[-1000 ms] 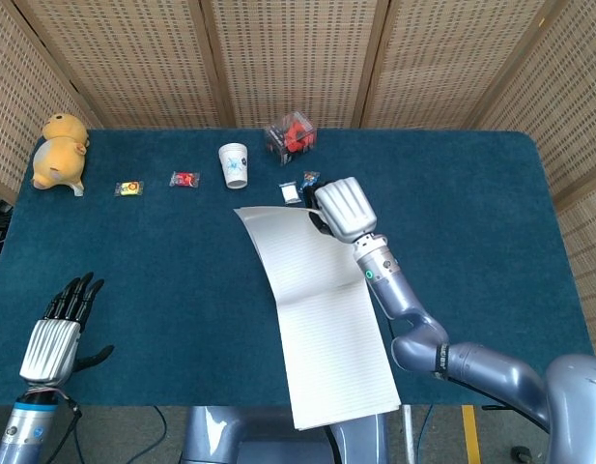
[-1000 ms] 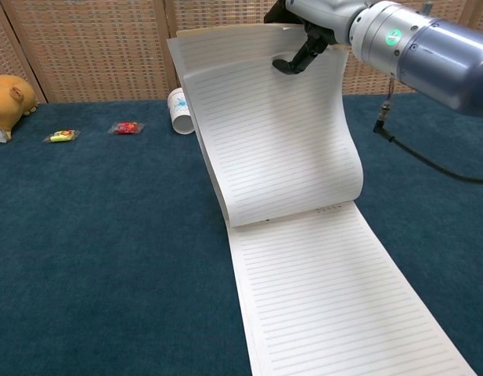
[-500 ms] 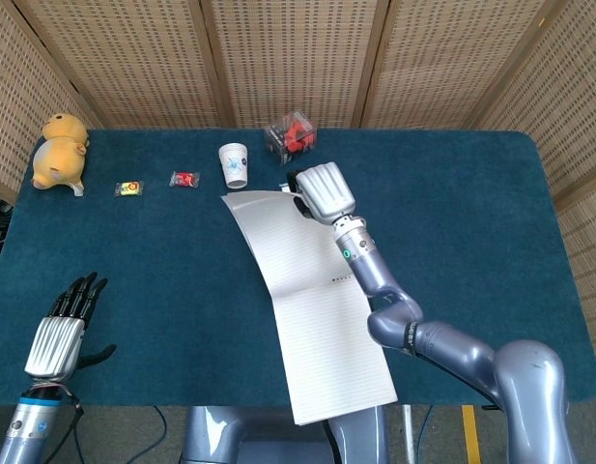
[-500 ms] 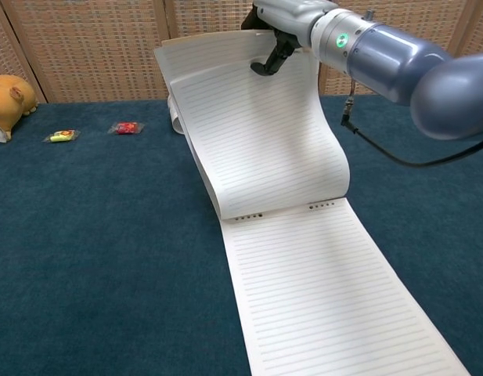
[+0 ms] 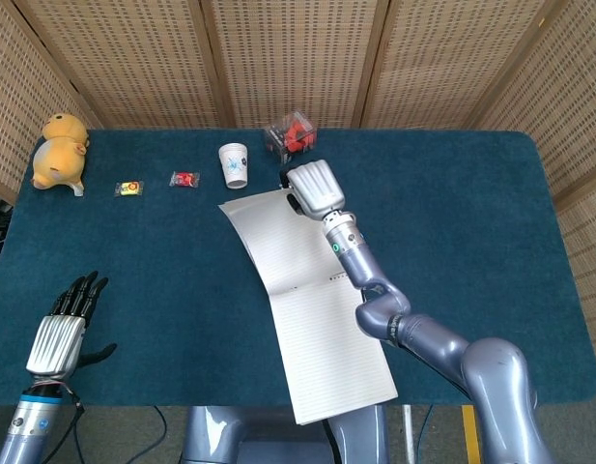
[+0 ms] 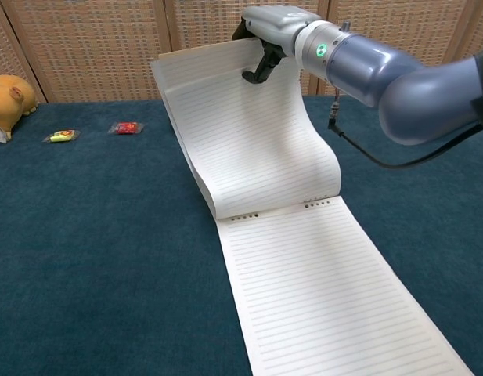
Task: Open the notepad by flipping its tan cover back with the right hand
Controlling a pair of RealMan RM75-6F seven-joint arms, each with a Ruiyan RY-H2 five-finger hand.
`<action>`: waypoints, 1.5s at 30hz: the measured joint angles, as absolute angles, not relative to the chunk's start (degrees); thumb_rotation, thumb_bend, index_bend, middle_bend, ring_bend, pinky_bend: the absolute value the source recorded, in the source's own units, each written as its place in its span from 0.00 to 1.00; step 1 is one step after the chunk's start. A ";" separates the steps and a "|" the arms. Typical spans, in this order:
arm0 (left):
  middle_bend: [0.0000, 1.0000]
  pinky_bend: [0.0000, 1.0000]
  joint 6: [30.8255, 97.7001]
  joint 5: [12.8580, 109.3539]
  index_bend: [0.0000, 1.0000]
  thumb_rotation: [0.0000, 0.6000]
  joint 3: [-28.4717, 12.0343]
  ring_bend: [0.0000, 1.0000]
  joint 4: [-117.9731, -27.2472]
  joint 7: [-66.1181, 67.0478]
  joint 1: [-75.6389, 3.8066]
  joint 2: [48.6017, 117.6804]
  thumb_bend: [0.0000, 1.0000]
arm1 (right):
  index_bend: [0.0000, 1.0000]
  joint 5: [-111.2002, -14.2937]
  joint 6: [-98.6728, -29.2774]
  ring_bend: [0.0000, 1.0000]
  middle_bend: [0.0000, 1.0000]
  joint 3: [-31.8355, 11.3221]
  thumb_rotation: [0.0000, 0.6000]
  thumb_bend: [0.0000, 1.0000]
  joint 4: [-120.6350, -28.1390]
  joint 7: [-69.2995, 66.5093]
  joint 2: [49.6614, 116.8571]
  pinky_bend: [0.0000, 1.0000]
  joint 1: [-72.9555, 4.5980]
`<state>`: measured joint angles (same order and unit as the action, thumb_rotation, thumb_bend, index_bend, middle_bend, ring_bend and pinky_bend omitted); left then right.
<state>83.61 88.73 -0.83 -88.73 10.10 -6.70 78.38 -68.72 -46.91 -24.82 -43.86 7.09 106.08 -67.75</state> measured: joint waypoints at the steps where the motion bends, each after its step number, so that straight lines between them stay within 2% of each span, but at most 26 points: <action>1: 0.00 0.14 83.62 88.71 0.00 1.00 -0.81 0.00 -88.75 10.08 -6.70 78.38 0.07 | 0.69 -68.65 -46.71 0.56 0.62 -24.82 1.00 0.52 -43.48 6.90 106.27 0.53 -67.97; 6: 0.00 0.14 83.35 88.41 0.00 1.00 -0.83 0.00 -88.75 9.97 -6.84 78.39 0.07 | 0.68 -68.25 -45.81 0.55 0.62 -25.00 1.00 0.51 -39.89 6.27 107.92 0.52 -69.78; 9: 0.00 0.14 83.13 88.18 0.00 1.00 -0.83 0.00 -88.64 9.90 -6.93 78.39 0.07 | 0.60 -68.12 -45.17 0.47 0.54 -25.10 1.00 0.45 -36.84 5.27 109.25 0.42 -71.09; 11: 0.00 0.14 82.98 87.95 0.00 1.00 -0.88 0.00 -88.58 9.82 -6.98 78.40 0.07 | 0.50 -68.00 -44.39 0.35 0.42 -25.12 1.00 0.35 -35.31 4.38 109.99 0.30 -71.82; 14: 0.00 0.14 82.75 87.62 0.00 1.00 -0.99 0.00 -88.39 9.68 -7.10 78.45 0.07 | 0.35 -67.94 -42.98 0.22 0.29 -24.92 1.00 0.26 -33.92 3.07 110.73 0.21 -72.66; 18: 0.00 0.14 82.53 87.39 0.00 1.00 -1.00 0.00 -88.27 9.71 -7.20 78.51 0.07 | 0.17 -67.58 -42.08 0.10 0.16 -24.90 1.00 0.20 -32.56 1.98 111.75 0.09 -73.66; 21: 0.00 0.14 82.65 87.42 0.00 1.00 -1.02 0.00 -88.32 9.67 -7.22 78.50 0.07 | 0.09 -67.18 -41.61 0.04 0.09 -25.12 1.00 0.16 -31.98 1.83 112.16 0.02 -74.33; 25: 0.00 0.13 82.84 87.43 0.00 1.00 -1.04 0.00 -88.30 9.53 -7.19 78.46 0.07 | 0.04 -66.64 -41.77 0.01 0.05 -25.65 1.00 0.13 -31.67 1.79 112.53 0.00 -75.05; 35: 0.00 0.11 83.23 87.68 0.00 1.00 -0.91 0.00 -88.52 9.33 -7.17 78.23 0.07 | 0.04 -67.05 -45.32 0.00 0.00 -25.47 1.00 0.13 -35.40 2.66 110.43 0.00 -74.11; 41: 0.00 0.11 83.52 87.88 0.00 1.00 -0.75 0.00 -88.66 9.17 -7.04 78.05 0.07 | 0.03 -67.76 -49.12 0.00 0.00 -23.99 1.00 0.13 -43.82 3.78 105.76 0.00 -69.33; 45: 0.00 0.11 83.69 88.04 0.00 1.00 -0.67 0.00 -88.67 9.23 -7.00 78.02 0.07 | 0.01 -68.21 -52.87 0.00 0.00 -22.23 1.00 0.13 -54.13 4.84 100.62 0.00 -63.79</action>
